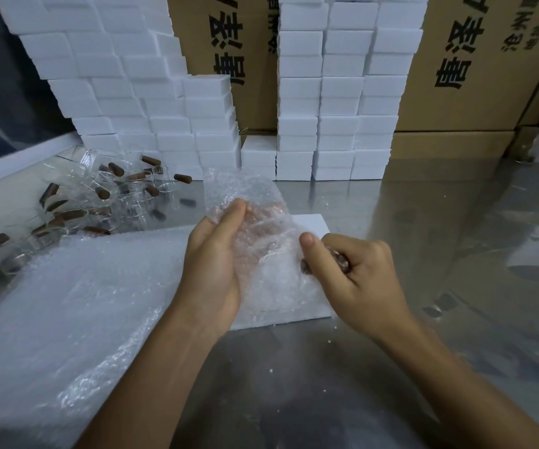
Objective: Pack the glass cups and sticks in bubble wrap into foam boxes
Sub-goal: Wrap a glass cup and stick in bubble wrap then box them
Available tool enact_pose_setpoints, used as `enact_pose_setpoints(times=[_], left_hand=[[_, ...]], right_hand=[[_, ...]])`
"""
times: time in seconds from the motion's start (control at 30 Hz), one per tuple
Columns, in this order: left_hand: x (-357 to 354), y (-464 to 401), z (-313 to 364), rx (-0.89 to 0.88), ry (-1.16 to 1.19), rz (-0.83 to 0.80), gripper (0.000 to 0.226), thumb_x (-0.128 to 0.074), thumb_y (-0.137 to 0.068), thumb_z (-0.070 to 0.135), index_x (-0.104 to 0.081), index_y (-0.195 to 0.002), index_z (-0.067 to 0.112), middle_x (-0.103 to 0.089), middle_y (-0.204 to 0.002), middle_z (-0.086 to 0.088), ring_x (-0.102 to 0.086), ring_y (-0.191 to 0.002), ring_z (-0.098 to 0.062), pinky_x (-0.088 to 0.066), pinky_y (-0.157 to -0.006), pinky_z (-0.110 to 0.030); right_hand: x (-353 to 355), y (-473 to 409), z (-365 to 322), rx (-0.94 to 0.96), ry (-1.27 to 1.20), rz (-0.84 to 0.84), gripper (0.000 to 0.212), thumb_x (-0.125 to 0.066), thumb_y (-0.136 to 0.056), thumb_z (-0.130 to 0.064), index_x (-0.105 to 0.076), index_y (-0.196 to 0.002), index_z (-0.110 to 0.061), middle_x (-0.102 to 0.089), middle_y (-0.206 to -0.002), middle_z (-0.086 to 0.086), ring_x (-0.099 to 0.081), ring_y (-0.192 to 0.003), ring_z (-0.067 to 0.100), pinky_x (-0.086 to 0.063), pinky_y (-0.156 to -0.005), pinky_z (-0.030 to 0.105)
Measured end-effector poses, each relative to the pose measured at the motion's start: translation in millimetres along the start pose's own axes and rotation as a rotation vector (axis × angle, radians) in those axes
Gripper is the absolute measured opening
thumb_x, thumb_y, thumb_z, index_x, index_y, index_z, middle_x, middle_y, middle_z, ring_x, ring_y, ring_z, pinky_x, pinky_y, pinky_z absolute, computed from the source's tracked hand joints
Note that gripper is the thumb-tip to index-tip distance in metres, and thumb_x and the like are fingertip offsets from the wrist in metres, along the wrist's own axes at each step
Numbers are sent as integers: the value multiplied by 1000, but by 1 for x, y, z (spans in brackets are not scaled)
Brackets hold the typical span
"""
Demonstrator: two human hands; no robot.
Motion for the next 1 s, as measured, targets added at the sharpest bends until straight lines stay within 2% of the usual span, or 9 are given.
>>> enact_pose_setpoints(times=[0.1, 0.27, 0.4, 0.47, 0.6, 0.67, 0.8, 0.87, 1.0], left_hand=[[9, -5, 14, -80, -70, -7, 13, -58, -93, 9, -69, -98, 11, -75, -91, -4, -69, -95, -24, -54, -84, -38], [21, -11, 26, -69, 1, -95, 33, -50, -84, -16, -54, -91, 16, -69, -71, -3, -62, -64, -12, -48, -52, -20], [18, -11, 22, -78, 27, -136, 41, -49, -81, -21, -67, -78, 15, -68, -68, -4, -70, -66, -15, -57, -61, -23], [13, -9, 23, -126, -46, -178, 42, -53, -80, -17, -74, -67, 17, -71, -68, -3, -72, -68, -16, -57, -64, -22], [-5, 3, 20, -284, -394, -283, 25, -69, -79, 8, -81, -73, 29, -77, -81, 3, -73, -83, -8, -52, -73, -14], [-10, 6, 15, -312, -512, -323, 24, -68, -85, 13, -81, -78, 31, -78, -86, 7, -72, -89, -4, -50, -76, -10], [-20, 13, 11, -287, -546, -488, 29, -57, -87, 32, -80, -81, 14, -75, -81, -7, -69, -86, -23, -53, -82, -34], [-28, 22, 7, -312, -638, -598, 44, -53, -88, 42, -69, -76, 3, -60, -73, -21, -57, -76, -36, -48, -75, -45], [-38, 30, -2, -383, -873, -660, 46, -62, -81, 51, -67, -76, 5, -57, -67, -13, -56, -67, -28, -43, -66, -50]], right_hand=[[4, -2, 12, -85, -92, 28, 56, -56, -100, -20, -30, -50, -13, -29, -43, -11, -52, -46, -8, -30, -48, 14], [14, -6, 21, -127, -156, 51, 53, -61, -98, -15, -47, -48, -26, -50, -44, -19, -52, -47, -1, -38, -54, 16], [12, -6, 21, -128, -140, 24, 47, -59, -96, -22, -55, -51, -8, -54, -47, -13, -57, -51, -2, -34, -52, 12], [15, -6, 20, -112, -104, 54, 49, -58, -95, -26, -53, -51, -3, -53, -47, -4, -63, -56, -2, -37, -51, 19], [20, -8, 5, 45, -16, 109, 54, -61, -96, -18, -45, -50, -41, -50, -47, -21, -68, -52, 23, -47, -46, 33], [23, -10, -4, 123, 34, 139, 52, -61, -96, -17, -43, -55, -44, -47, -47, -22, -65, -48, 24, -47, -43, 37], [26, -6, -9, 182, 153, 219, 48, -59, -96, -16, -54, -50, 0, -58, -47, 6, -58, -41, 25, -39, -39, 36], [27, -3, -10, 186, 192, 273, 51, -59, -95, -15, -48, -49, 3, -52, -44, 14, -53, -38, 31, -36, -38, 38], [25, 1, -14, 221, 209, 310, 52, -60, -95, -15, -48, -48, 3, -50, -42, 14, -48, -36, 31, -35, -38, 37]])
Point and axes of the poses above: each hand's wrist, its own y-axis away from the middle knuckle, its own x-axis out of the back of the hand, z = x × y, the point moved 6 cm from there along -y, towards the middle knuckle
